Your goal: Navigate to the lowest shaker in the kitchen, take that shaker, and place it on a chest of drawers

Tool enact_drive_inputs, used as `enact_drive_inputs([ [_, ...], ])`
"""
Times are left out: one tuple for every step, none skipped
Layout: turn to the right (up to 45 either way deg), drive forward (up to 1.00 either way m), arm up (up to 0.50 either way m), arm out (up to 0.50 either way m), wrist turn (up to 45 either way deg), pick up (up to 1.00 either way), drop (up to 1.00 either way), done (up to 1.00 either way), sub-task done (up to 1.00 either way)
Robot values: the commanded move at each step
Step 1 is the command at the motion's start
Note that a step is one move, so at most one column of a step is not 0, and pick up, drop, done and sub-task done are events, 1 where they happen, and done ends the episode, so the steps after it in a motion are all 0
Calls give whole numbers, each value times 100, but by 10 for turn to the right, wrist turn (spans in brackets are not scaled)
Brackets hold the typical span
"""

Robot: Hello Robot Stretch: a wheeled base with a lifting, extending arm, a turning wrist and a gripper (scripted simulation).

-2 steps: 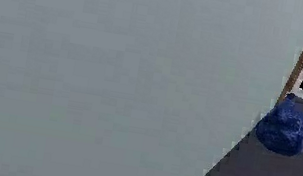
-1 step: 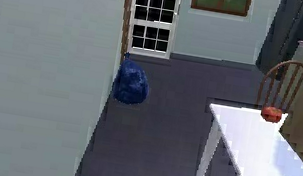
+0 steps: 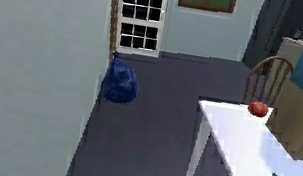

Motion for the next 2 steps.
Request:
enact_drive_inputs([
  [0, 100, 0, 0, 0, 0, 0, 0, 0],
  [0, 45, 0, 0, 0, 0, 0, 0, 0],
])
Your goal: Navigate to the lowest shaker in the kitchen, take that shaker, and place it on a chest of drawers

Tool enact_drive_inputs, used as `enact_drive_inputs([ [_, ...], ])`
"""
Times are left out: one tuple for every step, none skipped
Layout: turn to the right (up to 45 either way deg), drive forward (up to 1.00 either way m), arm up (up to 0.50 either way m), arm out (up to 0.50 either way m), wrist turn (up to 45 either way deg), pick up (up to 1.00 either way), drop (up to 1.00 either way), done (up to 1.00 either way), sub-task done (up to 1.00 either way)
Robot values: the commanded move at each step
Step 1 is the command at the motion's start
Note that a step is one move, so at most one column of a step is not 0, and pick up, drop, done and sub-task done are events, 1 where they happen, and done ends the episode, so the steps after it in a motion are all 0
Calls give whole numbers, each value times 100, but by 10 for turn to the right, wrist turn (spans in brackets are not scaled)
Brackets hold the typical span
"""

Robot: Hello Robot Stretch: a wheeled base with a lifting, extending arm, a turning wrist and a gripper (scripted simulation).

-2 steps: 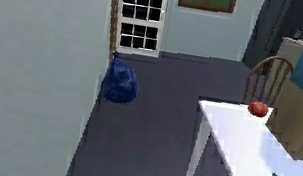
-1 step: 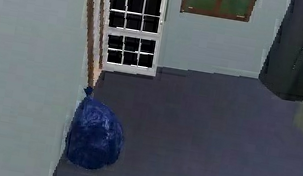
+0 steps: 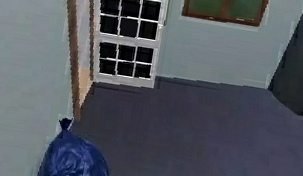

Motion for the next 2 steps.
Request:
enact_drive_inputs([
  [450, 0, 0, 0, 0, 0, 0, 0, 0],
  [30, 0, 0, 0, 0, 0, 0, 0, 0],
])
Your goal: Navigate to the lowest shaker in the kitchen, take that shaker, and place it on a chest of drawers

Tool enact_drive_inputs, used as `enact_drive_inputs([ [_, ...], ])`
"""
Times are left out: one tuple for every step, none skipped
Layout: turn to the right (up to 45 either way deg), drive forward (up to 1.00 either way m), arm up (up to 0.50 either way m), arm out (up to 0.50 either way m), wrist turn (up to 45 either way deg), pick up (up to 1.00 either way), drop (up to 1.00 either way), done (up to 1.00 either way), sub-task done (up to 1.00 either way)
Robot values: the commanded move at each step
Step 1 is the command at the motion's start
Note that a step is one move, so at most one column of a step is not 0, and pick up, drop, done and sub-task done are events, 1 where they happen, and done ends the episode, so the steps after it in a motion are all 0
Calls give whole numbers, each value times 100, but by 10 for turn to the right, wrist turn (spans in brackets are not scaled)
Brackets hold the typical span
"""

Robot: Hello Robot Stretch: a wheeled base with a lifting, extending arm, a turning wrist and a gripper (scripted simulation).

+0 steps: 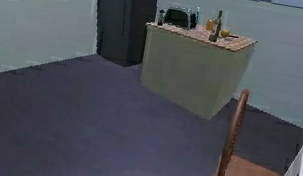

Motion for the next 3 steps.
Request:
enact_drive_inputs([
  [-300, 0, 0, 0, 0, 0, 0, 0, 0],
  [0, 25, 0, 0, 0, 0, 0, 0, 0],
  [180, 0, 0, 0, 0, 0, 0, 0, 0],
])
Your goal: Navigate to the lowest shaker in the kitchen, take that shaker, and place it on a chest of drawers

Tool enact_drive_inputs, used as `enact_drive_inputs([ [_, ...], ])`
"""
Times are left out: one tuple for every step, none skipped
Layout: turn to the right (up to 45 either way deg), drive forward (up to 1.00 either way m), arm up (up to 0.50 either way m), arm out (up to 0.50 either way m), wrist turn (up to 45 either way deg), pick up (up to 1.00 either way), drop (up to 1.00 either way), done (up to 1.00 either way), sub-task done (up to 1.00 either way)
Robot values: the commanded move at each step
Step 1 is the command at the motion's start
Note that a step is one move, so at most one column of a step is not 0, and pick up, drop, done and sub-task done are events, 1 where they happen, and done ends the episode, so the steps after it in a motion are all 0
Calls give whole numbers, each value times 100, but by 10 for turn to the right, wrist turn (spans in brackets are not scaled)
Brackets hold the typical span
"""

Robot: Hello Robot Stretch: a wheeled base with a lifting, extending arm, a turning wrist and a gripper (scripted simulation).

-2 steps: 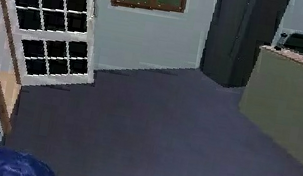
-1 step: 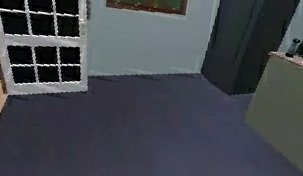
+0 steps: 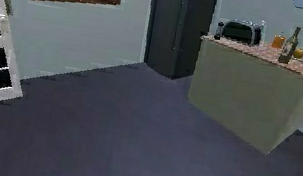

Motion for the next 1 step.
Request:
enact_drive_inputs([
  [0, 50, 0, 0, 0, 0, 0, 0, 0],
])
